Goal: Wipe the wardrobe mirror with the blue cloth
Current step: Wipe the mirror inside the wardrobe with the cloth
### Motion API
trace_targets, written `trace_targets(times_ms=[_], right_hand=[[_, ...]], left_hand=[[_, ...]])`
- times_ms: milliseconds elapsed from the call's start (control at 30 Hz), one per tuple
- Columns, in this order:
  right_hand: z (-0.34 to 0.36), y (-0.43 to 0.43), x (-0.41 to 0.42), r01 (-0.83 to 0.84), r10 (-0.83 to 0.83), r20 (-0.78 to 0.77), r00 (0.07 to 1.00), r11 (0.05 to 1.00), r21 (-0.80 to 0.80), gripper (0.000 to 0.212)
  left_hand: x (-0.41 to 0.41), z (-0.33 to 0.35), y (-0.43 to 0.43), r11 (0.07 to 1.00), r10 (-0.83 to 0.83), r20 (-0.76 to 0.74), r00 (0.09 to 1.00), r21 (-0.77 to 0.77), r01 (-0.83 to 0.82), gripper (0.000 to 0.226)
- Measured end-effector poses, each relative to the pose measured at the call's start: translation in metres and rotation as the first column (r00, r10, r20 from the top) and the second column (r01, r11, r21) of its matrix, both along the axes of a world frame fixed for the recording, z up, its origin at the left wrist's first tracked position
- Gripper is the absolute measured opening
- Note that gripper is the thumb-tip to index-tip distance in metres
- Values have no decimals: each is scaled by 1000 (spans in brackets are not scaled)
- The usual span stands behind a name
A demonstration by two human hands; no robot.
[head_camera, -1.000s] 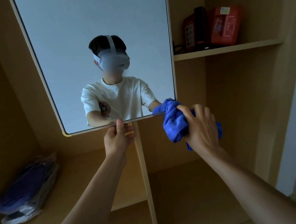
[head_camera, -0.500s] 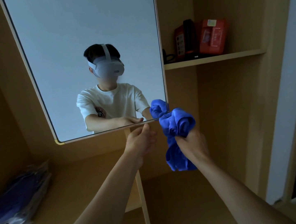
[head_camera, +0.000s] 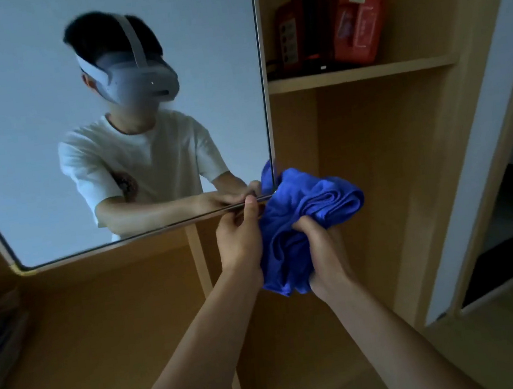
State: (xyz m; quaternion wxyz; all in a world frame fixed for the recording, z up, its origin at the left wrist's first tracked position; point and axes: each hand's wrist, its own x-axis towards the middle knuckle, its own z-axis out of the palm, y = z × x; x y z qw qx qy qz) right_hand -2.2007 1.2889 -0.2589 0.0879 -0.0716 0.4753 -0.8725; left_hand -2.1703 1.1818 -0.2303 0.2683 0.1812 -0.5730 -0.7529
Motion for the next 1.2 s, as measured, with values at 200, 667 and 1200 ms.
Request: trace_targets(times_ms=[200, 667, 1200], right_hand=[[21, -5, 5, -67, 37, 168, 985, 982, 177, 56], [159, 15, -6, -73, -141, 364, 920, 854, 514, 12], [224, 1, 19, -47, -138, 514, 847, 943, 330, 14]], left_hand=[[8, 12, 10, 987, -26, 156, 987, 159, 1, 28], [25, 121, 32, 751, -307, 396, 865, 660, -36, 32], [28, 189, 19, 945, -252, 593, 765, 320, 63, 18]])
